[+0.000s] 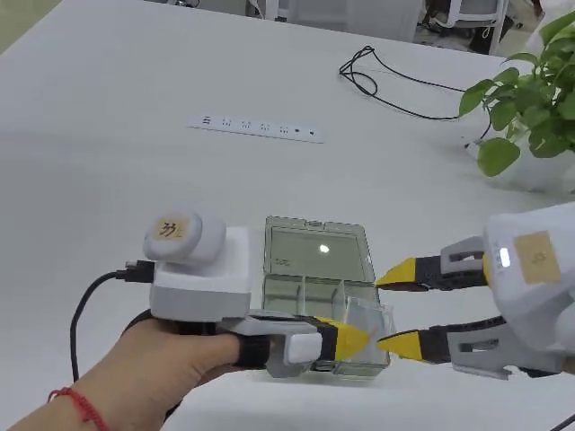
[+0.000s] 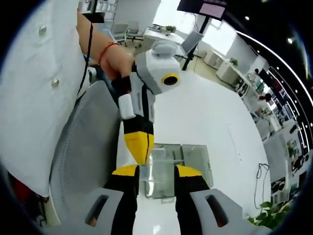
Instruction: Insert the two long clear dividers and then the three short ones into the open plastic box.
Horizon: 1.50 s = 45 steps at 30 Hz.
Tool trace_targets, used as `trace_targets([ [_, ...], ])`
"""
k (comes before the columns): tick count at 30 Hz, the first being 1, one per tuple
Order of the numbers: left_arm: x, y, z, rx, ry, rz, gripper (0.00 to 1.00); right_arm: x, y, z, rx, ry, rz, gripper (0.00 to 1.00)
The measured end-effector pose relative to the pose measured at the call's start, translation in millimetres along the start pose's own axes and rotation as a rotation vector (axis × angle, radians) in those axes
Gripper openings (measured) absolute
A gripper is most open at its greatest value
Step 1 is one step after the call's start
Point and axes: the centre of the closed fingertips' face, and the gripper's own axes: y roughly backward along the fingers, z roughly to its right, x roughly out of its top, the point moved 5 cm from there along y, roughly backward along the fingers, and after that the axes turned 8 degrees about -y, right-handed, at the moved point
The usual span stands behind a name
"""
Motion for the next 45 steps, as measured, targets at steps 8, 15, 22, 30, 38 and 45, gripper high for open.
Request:
trace_targets([
  [8, -7.7, 5.9, 8.0, -0.042, -0.261, -0.051, 0.0, 7.8, 5.2, -1.3, 0.199, -0.109, 0.067, 0.2],
  [15, -5.4, 8.6, 20.2, -0.089, -0.419, -0.024, 0.0, 9.6, 2.6, -7.1, 0.332, -0.146, 0.057, 0.15],
  [22, -2.5, 11.5, 26.1, -0.117, -0.482, -0.006, 0.0, 8.0, 0.6, -12.2, 0.416, -0.157, 0.037, 0.09],
  [30, -1.9, 13.5, 28.8, -0.138, -0.527, -0.001, 0.0, 10.8, -0.1, -19.9, 0.462, -0.169, 0.034, 0.04],
  [38, -5.1, 13.2, 30.5, -0.145, -0.562, -0.021, 0.0, 7.9, -1.1, -22.0, 0.484, -0.174, 0.032, 0.03],
  [45, -5.3, 13.8, 29.6, -0.138, -0.566, -0.02, 0.0, 8.0, -2.4, -22.6, 0.486, -0.183, 0.031, 0.03],
])
